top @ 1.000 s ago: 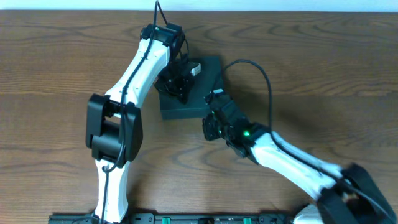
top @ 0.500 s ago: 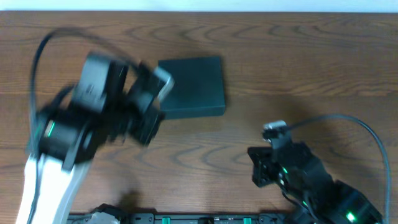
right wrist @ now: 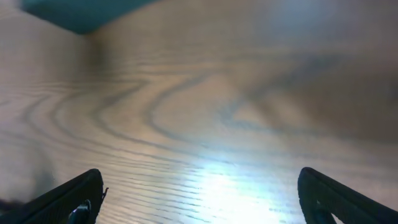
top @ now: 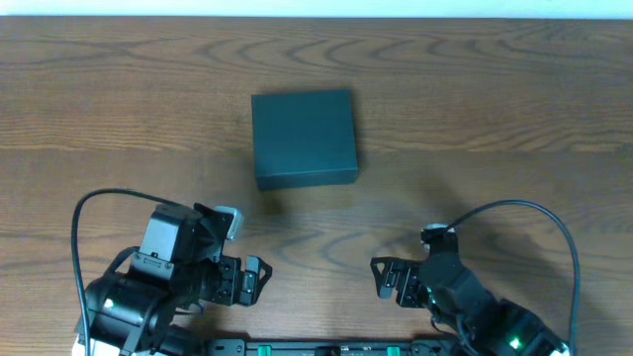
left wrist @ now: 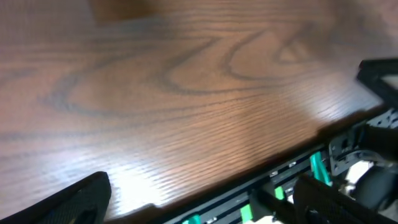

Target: Pack container

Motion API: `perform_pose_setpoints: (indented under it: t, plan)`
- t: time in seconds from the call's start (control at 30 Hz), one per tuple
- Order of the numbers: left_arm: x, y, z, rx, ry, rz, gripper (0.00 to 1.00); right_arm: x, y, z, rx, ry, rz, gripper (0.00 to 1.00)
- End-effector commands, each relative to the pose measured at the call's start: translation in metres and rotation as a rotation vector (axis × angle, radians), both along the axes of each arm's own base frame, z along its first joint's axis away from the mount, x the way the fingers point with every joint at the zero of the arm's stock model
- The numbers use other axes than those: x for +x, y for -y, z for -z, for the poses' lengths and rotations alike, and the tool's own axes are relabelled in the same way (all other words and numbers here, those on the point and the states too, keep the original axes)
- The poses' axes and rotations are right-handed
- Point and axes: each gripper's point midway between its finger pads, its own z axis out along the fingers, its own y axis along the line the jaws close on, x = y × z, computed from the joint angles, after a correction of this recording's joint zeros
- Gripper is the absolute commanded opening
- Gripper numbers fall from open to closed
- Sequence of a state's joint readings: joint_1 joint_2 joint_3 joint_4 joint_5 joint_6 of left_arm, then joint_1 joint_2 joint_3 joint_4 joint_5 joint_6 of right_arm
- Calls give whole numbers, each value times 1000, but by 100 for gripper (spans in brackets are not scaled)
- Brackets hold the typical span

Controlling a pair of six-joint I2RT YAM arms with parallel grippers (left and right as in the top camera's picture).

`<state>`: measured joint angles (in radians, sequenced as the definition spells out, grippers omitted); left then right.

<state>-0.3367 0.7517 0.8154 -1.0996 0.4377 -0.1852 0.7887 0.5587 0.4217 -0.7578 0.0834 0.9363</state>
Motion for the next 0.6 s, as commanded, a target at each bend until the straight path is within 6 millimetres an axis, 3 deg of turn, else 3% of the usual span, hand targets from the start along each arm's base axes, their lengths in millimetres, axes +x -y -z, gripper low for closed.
perform_pose_setpoints:
  t: [0.0,0.23,0.4,0.57]
  plan:
    - [-1,-1,1,-18,-39,-72,95,-5,4,16,11,-62,65,99]
    - [0,-3,1,-6,-31,-65,95,-9,8,29,-14,-85,65,99]
    - [8,-29,3,129,69,-106,95,-9,8,29,-14,-85,65,99]
    - [38,-70,-23,213,367,-294,95,-9,8,29,-14,-85,65,99]
